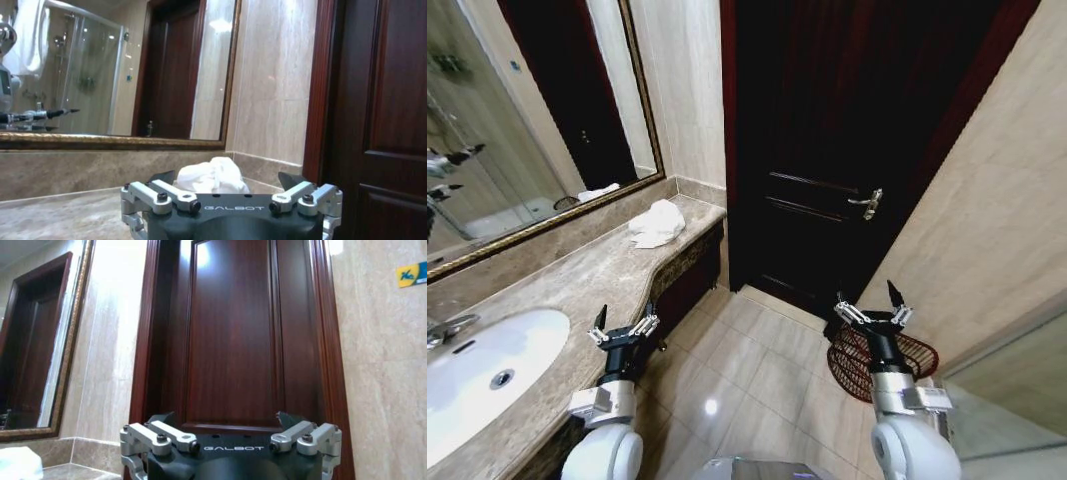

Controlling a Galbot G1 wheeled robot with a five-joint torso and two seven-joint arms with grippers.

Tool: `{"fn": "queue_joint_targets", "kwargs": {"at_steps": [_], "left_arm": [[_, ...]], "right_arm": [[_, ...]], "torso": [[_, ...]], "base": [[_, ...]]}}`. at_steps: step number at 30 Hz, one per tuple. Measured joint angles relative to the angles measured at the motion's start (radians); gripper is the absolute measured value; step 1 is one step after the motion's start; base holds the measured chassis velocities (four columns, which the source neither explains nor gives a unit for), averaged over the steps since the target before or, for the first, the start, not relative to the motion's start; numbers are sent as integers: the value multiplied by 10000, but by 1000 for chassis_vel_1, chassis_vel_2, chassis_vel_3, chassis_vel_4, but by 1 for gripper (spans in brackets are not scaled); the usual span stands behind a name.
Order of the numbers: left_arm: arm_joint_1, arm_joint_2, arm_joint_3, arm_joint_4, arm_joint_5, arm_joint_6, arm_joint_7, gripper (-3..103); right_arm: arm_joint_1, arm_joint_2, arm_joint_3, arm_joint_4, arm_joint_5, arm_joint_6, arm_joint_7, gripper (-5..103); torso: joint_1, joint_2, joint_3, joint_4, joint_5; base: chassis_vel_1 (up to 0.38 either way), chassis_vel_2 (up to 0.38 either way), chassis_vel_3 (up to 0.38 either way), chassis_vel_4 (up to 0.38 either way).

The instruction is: Discard the used towel into the hamper.

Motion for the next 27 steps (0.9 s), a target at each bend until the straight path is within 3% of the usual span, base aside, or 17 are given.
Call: {"fn": "queue_joint_targets", "kwargs": {"at_steps": [16, 27], "left_arm": [[-186, 1, -30, 194, -51, 221, -261, 103], [-304, 1, -117, 319, -250, 221, -365, 99]], "right_arm": [[-1, 72, -28, -114, -71, 68, -25, 100], [31, 125, -92, -166, -132, 93, -44, 100]], "torso": [[3, -1, 1, 0, -1], [2, -1, 1, 0, -1]], "base": [[-145, 147, 144, -148], [-156, 151, 153, -154]]}}
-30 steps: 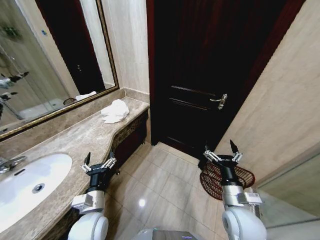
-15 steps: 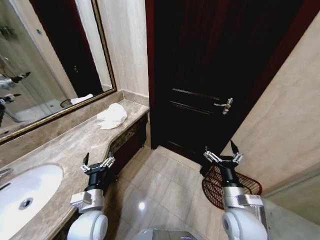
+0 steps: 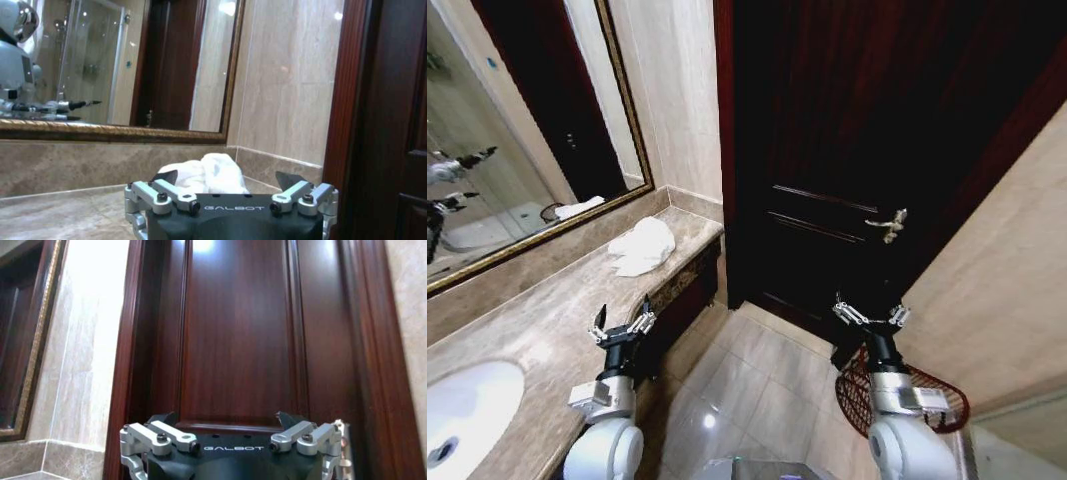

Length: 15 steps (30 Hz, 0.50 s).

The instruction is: Discard the used towel into the hamper.

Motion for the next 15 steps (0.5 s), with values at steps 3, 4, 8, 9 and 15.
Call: {"fn": "queue_joint_targets", "kwargs": {"at_steps": [3, 4, 8, 9, 15], "left_arm": [[-81, 0, -9, 89, -116, 29, -55, 100], [-145, 0, -23, 131, -169, 70, -76, 100], [-445, 228, -133, 286, -538, 346, -178, 100], [-445, 228, -133, 286, -538, 346, -178, 100], [-877, 717, -406, 543, -1067, 536, -201, 100]], "right_arm": [[-33, 2, -31, -1, -39, 43, -23, 100], [-35, -10, -32, -13, -35, 97, -23, 100], [-137, -113, 14, -65, 101, 241, 60, 100], [-137, -113, 14, -65, 101, 241, 60, 100], [-317, -167, 113, -31, 200, 391, 59, 100]], "torso": [[-1, 0, 0, 0, 0], [0, 0, 0, 0, -1], [4, -1, 1, 1, 0], [4, -1, 1, 1, 0], [3, -2, 1, -1, -3]], "base": [[-151, 156, 168, -168], [-147, 156, 150, -176], [-150, 149, 150, -141], [-136, 121, 129, -124], [-43, 38, 28, -13]]}}
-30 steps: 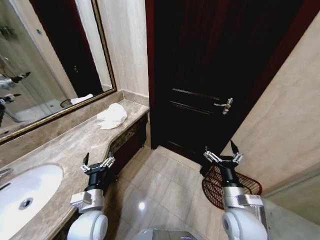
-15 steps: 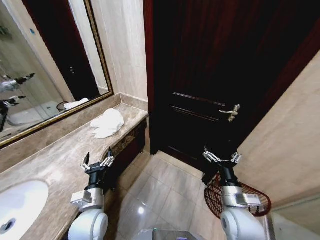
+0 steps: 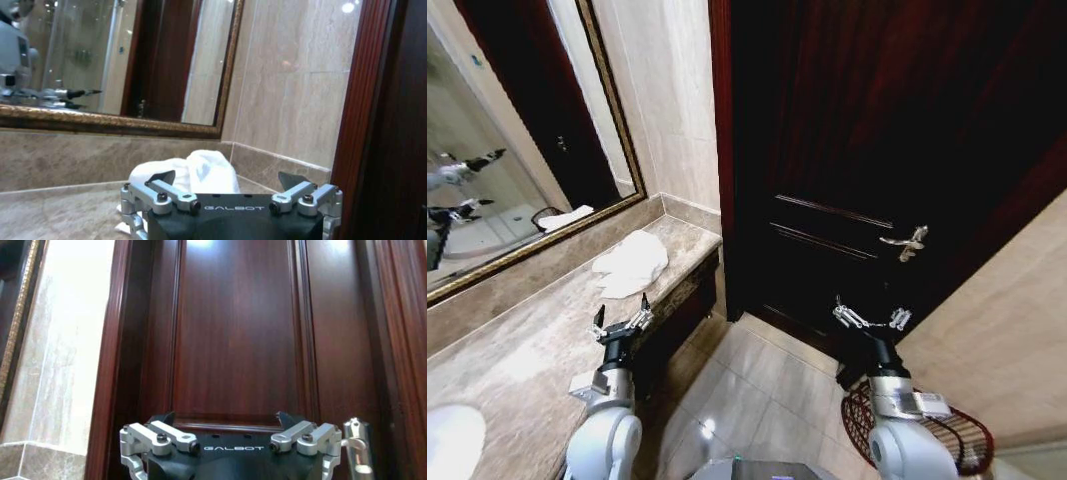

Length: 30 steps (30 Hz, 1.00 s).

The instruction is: Discard the used towel into the hamper.

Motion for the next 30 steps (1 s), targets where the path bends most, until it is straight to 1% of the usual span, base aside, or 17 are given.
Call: {"fn": "queue_joint_targets", "kwargs": {"at_steps": [2, 3, 4, 7, 9, 11, 12, 14, 16, 18, 20, 23, 26, 27, 28, 29, 30], "left_arm": [[-319, 426, -241, 233, -355, 140, -9, 100], [-319, 426, -241, 233, -355, 140, -9, 100], [-487, 624, -347, 328, -545, 233, -26, 100], [-988, 1136, -564, 440, -1150, 674, -114, 100], [-1087, 1209, -587, 448, -1230, 762, -125, 100], [-1435, 1478, -635, 576, -1412, 1000, -140, 100], [-1435, 1478, -635, 576, -1412, 1000, -140, 100], [-1814, 1790, -661, 819, -1640, 1229, -194, 100], [-1927, 1904, -663, 912, -1729, 1292, -217, 100], [-2274, 2265, -667, 1279, -2054, 1475, -313, 100], [-2378, 2365, -666, 1405, -2154, 1527, -350, 100], [-2790, 2638, -642, 1876, -2400, 1755, -586, 100], [-2981, 2699, -635, 2049, -2454, 1917, -719, 100], [-3248, 2758, -622, 2240, -2530, 2202, -941, 100], [-3657, 2915, -552, 2526, -2664, 2686, -1299, 100], [-3780, 2979, -524, 2617, -2712, 2816, -1389, 100], [-3780, 2979, -524, 2617, -2712, 2816, -1389, 100]], "right_arm": [[-74, -28, 33, 5, 1, 44, -4, 100], [-74, -28, 33, 5, 1, 44, -4, 100], [-89, -44, 54, 6, 1, 47, -5, 100], [-181, -110, 112, 117, 0, 38, -9, 100], [-208, -127, 120, 149, 1, 24, -11, 100], [-289, -177, 139, 216, -1, -18, -32, 100], [-289, -177, 139, 216, -1, -18, -32, 100], [-346, -190, 140, 214, -36, -40, -46, 100], [-362, -188, 138, 201, -63, -39, -49, 100], [-401, -167, 131, 147, -136, -29, -54, 100], [-408, -161, 134, 137, -145, -27, -54, 100], [-431, -145, 177, 102, -145, -24, -53, 100], [-445, -141, 192, 82, -144, -24, -53, 100], [-461, -120, 191, 63, -146, -24, -52, 100], [-463, -63, 148, 8, -204, -22, -53, 100], [-460, -43, 135, -14, -232, -15, -53, 100], [-460, -43, 135, -14, -232, -15, -53, 100]], "torso": [[-8, 2, -2, 0, 0], [-8, 2, -2, 0, 0], [-9, 2, -3, 2, 0], [-9, 3, -3, 2, 1], [-9, 3, -3, 1, 0], [-6, 3, -2, 2, 1], [-6, 3, -2, 2, 1], [-4, 3, -1, 1, 0], [-3, 2, -1, 1, 1], [-3, 2, -1, 1, 1], [-3, 2, -1, 1, 1], [-3, 2, -1, 1, 0], [-3, 2, -1, 2, 0], [-3, 2, -1, 1, -1], [-3, 2, -1, 2, 0], [-3, 2, -1, 1, 0], [-3, 2, -1, 1, 0]], "base": [[27, -11, -18, -7], [53, -22, -35, -14], [53, -22, -35, 39], [22, -8, -12, 15], [0, 0, 0, 0], [0, 0, 0, 0], [0, 0, 0, 0], [0, 0, 0, 0], [0, 0, 0, 0], [0, 0, 0, 0], [0, 0, 0, 0], [0, 0, 0, 0], [0, 0, 0, 0], [0, 0, 0, 0], [0, 0, 0, 0], [0, 0, 0, 0], [0, 0, 0, 0]]}}
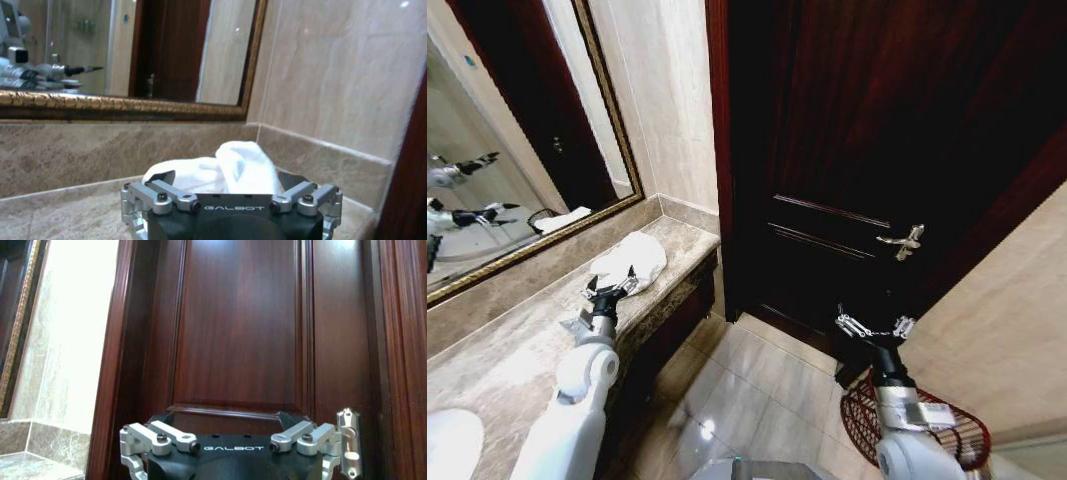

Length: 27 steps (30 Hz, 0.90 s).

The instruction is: Discard the used towel into the hamper.

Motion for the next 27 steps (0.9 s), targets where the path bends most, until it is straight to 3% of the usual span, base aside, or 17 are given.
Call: {"fn": "queue_joint_targets", "kwargs": {"at_steps": [8, 27], "left_arm": [[-1692, 426, 513, 1318, -562, 703, -719, 100], [-4561, 549, 1816, 4960, -739, 764, -982, 100]], "right_arm": [[66, 31, -13, -229, -126, 19, -28, 100], [206, -34, 138, -671, -127, -25, -39, 100]], "torso": [[0, 0, 0, 1, 2], [0, -1, 0, 0, 3]], "base": [[0, 0, 0, 0], [0, 0, 0, 0]]}}
